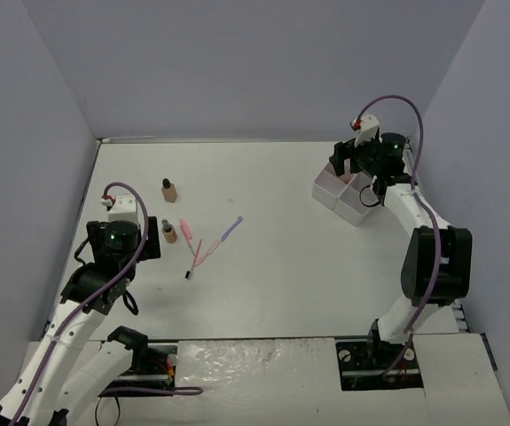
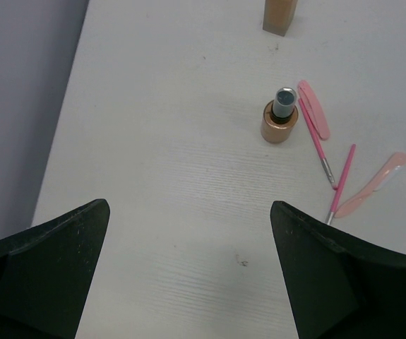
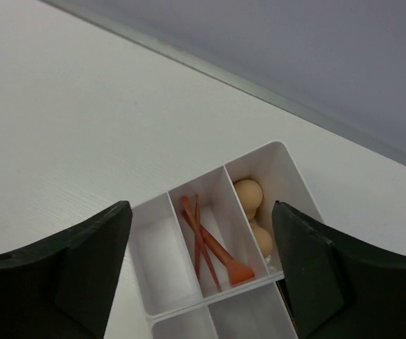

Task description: Organize the makeup

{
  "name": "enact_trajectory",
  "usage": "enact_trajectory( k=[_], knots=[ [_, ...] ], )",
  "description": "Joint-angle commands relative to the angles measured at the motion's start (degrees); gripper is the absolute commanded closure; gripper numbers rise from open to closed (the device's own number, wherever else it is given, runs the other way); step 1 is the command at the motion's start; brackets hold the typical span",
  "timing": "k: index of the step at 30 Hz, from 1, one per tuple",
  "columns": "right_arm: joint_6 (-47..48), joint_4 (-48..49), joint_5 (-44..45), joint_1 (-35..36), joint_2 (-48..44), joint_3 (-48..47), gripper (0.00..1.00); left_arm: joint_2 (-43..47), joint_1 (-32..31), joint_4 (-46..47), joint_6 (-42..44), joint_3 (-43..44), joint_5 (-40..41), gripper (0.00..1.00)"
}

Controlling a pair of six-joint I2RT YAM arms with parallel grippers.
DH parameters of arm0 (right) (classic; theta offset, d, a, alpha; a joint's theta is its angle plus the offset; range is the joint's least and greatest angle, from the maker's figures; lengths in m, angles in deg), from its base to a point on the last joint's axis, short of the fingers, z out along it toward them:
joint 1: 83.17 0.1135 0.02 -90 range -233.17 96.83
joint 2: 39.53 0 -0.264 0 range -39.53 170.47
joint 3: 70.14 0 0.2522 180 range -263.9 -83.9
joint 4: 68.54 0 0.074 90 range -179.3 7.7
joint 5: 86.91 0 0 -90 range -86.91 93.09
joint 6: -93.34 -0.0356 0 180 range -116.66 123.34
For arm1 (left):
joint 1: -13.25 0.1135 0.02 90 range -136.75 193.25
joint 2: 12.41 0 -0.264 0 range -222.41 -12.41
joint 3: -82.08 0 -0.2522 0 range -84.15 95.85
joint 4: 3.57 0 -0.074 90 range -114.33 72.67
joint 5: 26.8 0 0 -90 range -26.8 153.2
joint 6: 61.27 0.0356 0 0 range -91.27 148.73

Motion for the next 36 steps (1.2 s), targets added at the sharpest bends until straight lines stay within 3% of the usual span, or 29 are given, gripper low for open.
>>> enact_trajectory(
  k=[1,4,11,18,24,31,36],
  knots=[
    [-11.10,3.17,3.22,2.12,-11.76,-0.63,0.13,-5.52,0.32,-1.35,-10.59,5.75,-6.29,0.03],
    [-20.51,2.72,6.93,3.07,-15.70,1.16,0.02,-11.17,0.30,-2.82,-18.15,7.70,-10.63,0.03],
    [-32.04,0.02,10.65,3.32,-23.92,7.60,0.00,-23.29,-1.78,-1.02,-24.67,10.28,-13.93,0.11],
    [-29.38,-0.89,16.54,9.28,-32.49,15.12,0.00,-32.22,-4.62,2.50,-23.88,10.84,-16.19,0.35],
    [-30.24,-1.61,15.42,11.37,-34.73,17.68,0.00,-37.39,-5.32,6.11,-25.84,11.40,-16.25,0.53],
    [-30.68,-2.20,14.99,12.21,-37.92,20.60,0.00,-44.65,-5.62,5.90,-17.15,17.38,-14.95,0.66],
    [-29.99,-2.60,15.43,12.53,-41.00,21.95,0.00,-47.78,-5.61,2.93,-3.82,21.52,-16.13,0.67]
  ],
)
